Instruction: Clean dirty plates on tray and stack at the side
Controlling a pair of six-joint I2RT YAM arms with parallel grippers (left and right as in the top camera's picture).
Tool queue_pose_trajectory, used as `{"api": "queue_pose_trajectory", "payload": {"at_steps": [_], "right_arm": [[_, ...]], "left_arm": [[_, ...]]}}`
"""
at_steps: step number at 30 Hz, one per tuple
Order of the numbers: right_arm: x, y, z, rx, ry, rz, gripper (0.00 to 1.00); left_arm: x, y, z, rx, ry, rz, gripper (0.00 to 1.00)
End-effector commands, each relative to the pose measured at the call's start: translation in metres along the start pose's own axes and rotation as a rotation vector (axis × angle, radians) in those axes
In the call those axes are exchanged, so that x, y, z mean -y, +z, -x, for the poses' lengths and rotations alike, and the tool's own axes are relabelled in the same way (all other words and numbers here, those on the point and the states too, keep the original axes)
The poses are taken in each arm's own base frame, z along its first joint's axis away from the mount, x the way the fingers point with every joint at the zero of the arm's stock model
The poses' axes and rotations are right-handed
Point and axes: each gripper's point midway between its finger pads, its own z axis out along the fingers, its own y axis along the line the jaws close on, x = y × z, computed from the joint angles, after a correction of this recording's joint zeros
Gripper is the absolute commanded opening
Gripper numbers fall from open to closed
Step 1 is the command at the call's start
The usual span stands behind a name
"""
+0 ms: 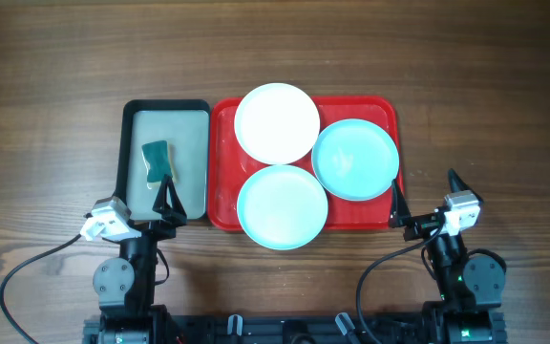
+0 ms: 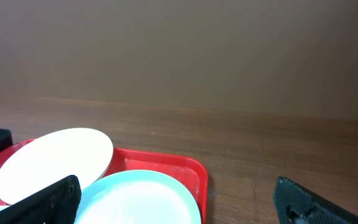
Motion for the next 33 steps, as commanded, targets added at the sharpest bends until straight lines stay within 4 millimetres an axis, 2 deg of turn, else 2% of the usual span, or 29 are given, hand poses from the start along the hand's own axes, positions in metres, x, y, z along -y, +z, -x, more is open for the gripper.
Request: {"api": "queue_pose_trajectory", "payload": {"at_steps": [1, 11, 24, 29, 33], "right_arm": [[0.0, 0.0, 0.0, 0.001, 0.009, 0.001, 1.0], [0.0, 0.0, 0.0, 0.002, 0.01, 0.001, 1.0], [0.0, 0.0, 0.0, 0.002, 0.01, 0.002, 1.0], [-0.011, -0.001, 0.013, 0.042, 0.011, 0.066, 1.0], [-0.012, -0.007, 0.042, 0.083, 0.021, 0.067, 1.0]], "left_arm": [[-0.001, 0.0, 0.0, 0.001, 0.015, 0.004, 1.0], [-0.001, 0.0, 0.0, 0.002, 0.015, 0.004, 1.0], [0.006, -0.001, 0.015, 0.065, 0.014, -0.025, 1.0], [0.034, -0.009, 0.046, 0.132, -0.011, -0.139, 1.0], [0.047, -0.02, 0.078, 0.101, -0.013, -0.119, 1.0]]}}
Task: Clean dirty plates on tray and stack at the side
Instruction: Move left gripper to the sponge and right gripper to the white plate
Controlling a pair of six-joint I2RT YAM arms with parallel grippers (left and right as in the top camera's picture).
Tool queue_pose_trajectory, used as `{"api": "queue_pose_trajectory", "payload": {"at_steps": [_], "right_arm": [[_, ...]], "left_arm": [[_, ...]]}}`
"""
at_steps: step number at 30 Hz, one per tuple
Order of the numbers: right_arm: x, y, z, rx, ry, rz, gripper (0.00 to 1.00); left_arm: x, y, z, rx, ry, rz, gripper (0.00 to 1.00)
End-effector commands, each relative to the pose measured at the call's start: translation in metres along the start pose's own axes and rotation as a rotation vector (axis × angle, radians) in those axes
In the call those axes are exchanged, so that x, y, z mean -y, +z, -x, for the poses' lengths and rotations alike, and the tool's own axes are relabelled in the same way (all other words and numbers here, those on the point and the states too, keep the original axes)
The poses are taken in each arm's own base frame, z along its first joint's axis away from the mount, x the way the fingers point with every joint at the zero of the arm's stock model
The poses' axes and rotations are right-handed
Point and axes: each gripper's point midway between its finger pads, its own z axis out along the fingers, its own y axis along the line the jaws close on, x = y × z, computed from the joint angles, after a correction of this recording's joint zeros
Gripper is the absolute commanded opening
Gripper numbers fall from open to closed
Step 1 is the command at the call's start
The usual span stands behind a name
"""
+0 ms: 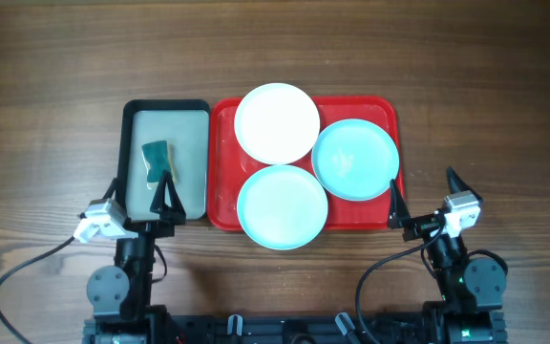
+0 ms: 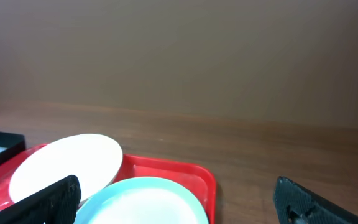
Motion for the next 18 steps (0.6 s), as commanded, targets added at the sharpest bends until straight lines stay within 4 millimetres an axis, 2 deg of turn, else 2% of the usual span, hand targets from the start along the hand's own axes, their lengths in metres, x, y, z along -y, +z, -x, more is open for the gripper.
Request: {"api": "queue_pose_trajectory", "payload": {"at_steps": [1, 5, 9, 11, 13, 16, 18], "right_arm": [[-0.006, -0.006, 0.044, 0.061, 0.012, 0.028, 1.0], [-0.005, -0.005, 0.087, 0.052, 0.029, 0.026, 1.0], [-0.005, 0.013, 0.117, -0.077, 0.064, 0.042, 1.0], [-0.003, 0.028, 0.128, -0.207, 0.089, 0.043, 1.0], [-0.005, 0.041, 0.129, -0.382, 0.06, 0.08, 1.0], [-0.003, 0.054, 0.118, -0.624, 0.066, 0.097, 1.0], [-0.001, 0.067, 0.109, -0.747, 0.134, 0.091, 1.0]], "left_arm": [[0.028, -0.01, 0.055, 0.023, -0.006, -0.026, 1.0], [0.049, -0.002, 0.099, -0.07, -0.009, 0.016, 1.0], [0.068, 0.019, 0.119, -0.241, 0.011, 0.029, 1.0], [0.072, 0.032, 0.121, -0.356, 0.021, 0.054, 1.0], [0.07, 0.043, 0.117, -0.474, 0.01, 0.105, 1.0], [0.069, 0.057, 0.105, -0.61, -0.015, 0.133, 1.0], [0.074, 0.068, 0.092, -0.68, -0.047, 0.105, 1.0]]}}
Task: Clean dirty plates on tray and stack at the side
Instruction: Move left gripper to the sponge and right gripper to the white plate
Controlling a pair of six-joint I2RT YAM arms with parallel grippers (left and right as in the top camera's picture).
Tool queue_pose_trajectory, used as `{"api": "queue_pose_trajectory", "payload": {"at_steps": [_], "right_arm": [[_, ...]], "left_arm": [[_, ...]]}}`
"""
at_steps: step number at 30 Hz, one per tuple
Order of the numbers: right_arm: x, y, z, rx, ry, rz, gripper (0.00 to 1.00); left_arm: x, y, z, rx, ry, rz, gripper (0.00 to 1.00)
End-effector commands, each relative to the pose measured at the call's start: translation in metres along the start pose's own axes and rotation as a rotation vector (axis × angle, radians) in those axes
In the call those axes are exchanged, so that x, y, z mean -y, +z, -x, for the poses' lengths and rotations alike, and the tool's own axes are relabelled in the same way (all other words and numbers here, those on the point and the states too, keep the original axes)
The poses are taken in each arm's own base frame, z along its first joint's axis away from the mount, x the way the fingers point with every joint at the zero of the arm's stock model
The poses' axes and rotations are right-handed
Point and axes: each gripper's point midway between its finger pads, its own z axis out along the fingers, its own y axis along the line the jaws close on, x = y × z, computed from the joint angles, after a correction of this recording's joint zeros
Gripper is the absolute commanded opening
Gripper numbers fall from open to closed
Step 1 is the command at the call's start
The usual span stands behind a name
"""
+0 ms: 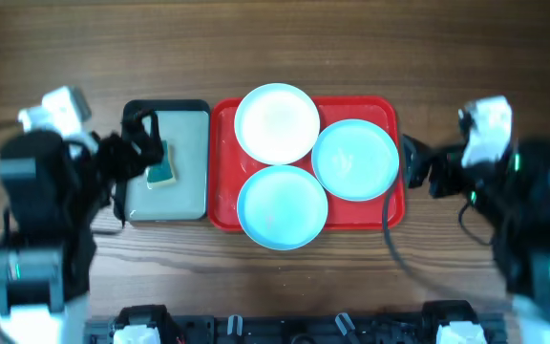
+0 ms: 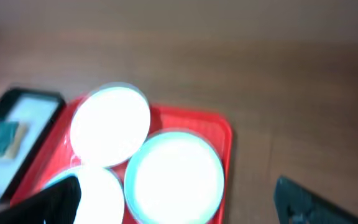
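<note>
A red tray [image 1: 222, 196] holds three plates: a white plate [image 1: 277, 124] at the back, a light blue plate [image 1: 354, 159] on the right and another light blue plate [image 1: 282, 205] at the front. The right wrist view shows the same white plate [image 2: 109, 124] and right-hand blue plate [image 2: 174, 185]. My right gripper [image 1: 413, 170] hovers open just past the tray's right edge, nothing between its fingers [image 2: 58, 202]. My left gripper [image 1: 139, 148] is blurred over the black tray's left part, fingers apart, close to the green sponge [image 1: 163, 170].
The black tray [image 1: 187, 196] with a pale lining lies against the red tray's left side and holds the sponge [image 2: 5, 138]. Bare wooden table [image 1: 275, 48] runs around both trays. Both arm bodies loom large at the left and right edges.
Both arms have risen from the table's near edge and now hang high beside the trays. The left gripper is over the black tray, the right by the red tray's right edge, looking down.
Both grippers rested open at the near edge, pointing toward the trays. The left arm had shifted slightly by the second moment and the right camera had tilted up. Now both arms are raised and forward. Plates and sponge lie where they were.
</note>
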Motion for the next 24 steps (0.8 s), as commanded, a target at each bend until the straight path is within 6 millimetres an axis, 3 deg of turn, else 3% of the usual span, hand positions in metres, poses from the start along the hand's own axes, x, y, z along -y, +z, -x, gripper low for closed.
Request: {"api": "queue_pose_trajectory", "payload": {"at_steps": [1, 3, 4, 5, 6, 8, 9, 10, 12, 13, 17, 24], "right_arm": [[0.0, 0.029, 0.016, -0.153, 0.09, 0.05, 1.0], [-0.018, 0.052, 0.003, -0.264, 0.224, 0.178, 0.99], [-0.023, 0.06, -0.003, -0.298, 0.244, 0.22, 0.88], [-0.029, 0.07, -0.009, -0.339, 0.267, 0.266, 0.66], [-0.03, 0.082, -0.017, -0.379, 0.268, 0.271, 0.56], [-0.021, 0.106, -0.036, -0.456, 0.228, 0.166, 0.52], [-0.019, 0.119, -0.046, -0.494, 0.195, 0.114, 0.51], [-0.023, 0.131, -0.053, -0.519, 0.164, 0.097, 0.52], [-0.036, 0.158, -0.057, -0.518, 0.109, 0.104, 0.52], [-0.039, 0.171, -0.057, -0.504, 0.085, 0.096, 0.53], [-0.041, 0.219, -0.061, -0.463, 0.015, 0.041, 0.55], [-0.046, 0.287, -0.071, -0.394, 0.006, 0.079, 0.52]], "left_arm": [[0.017, 0.025, -0.009, -0.143, -0.008, -0.088, 1.0], [0.013, 0.039, -0.02, -0.212, -0.023, -0.08, 1.0], [0.011, 0.042, -0.024, -0.233, -0.028, -0.07, 0.92], [0.006, 0.046, -0.028, -0.254, -0.033, -0.047, 0.8], [0.0, 0.048, -0.031, -0.266, -0.035, -0.016, 0.59], [-0.021, 0.053, -0.035, -0.277, -0.03, 0.098, 0.28], [-0.035, 0.056, -0.037, -0.283, -0.023, 0.176, 0.18], [-0.044, 0.058, -0.039, -0.292, -0.019, 0.225, 0.15], [-0.052, 0.065, -0.045, -0.324, -0.018, 0.262, 0.15], [-0.054, 0.069, -0.049, -0.34, -0.019, 0.269, 0.22], [-0.067, 0.092, -0.071, -0.444, -0.028, 0.311, 0.33], [-0.087, 0.129, -0.105, -0.601, -0.041, 0.375, 0.36]]}}
